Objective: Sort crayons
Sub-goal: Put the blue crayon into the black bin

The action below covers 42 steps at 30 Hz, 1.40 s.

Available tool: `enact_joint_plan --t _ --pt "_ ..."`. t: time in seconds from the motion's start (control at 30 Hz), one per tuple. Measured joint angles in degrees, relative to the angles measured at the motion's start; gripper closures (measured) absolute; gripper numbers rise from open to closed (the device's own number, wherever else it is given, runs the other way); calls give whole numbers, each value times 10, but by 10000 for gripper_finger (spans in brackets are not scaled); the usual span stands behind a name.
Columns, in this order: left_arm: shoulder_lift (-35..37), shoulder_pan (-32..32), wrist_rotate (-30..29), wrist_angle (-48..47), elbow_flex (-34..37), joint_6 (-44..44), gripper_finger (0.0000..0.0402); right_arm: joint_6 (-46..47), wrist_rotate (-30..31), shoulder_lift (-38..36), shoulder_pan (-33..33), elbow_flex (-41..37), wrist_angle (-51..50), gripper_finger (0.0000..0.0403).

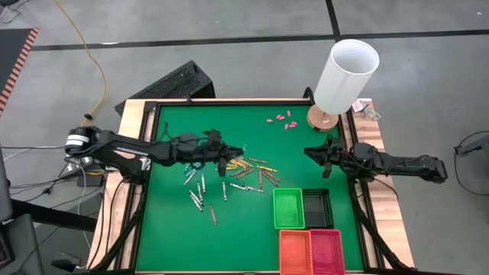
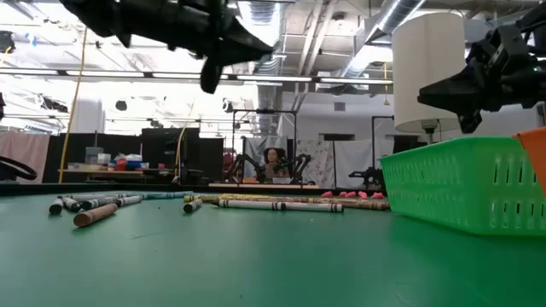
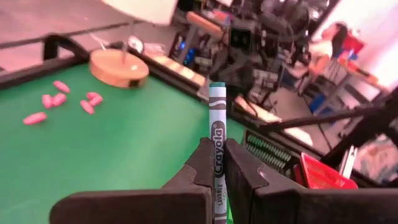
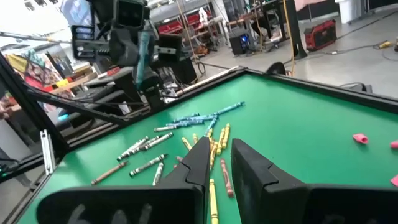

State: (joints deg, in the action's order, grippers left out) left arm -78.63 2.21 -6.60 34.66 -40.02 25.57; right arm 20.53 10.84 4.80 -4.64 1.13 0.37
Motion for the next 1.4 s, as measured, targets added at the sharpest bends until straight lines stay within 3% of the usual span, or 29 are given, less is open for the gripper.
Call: enact_joint_plan --t 0.33,0.47,0.73,0.93,1.23,1.4 --pt "-185 -32 89 -1 -184 -66 401 1 16 34 0 0 2 335" --pt "-257 -43 130 -43 -272 -91 401 1 18 39 0 0 2 335" --pt "-385 -65 153 -97 -420 -175 401 5 19 46 0 0 2 335" --pt "-473 -70 174 -100 -517 -180 401 5 18 46 0 0 2 335" --pt "-577 -72 231 -99 -656 -193 401 6 17 54 0 0 1 335" --pt "-595 -73 278 -102 -686 -282 401 5 15 58 0 0 1 335"
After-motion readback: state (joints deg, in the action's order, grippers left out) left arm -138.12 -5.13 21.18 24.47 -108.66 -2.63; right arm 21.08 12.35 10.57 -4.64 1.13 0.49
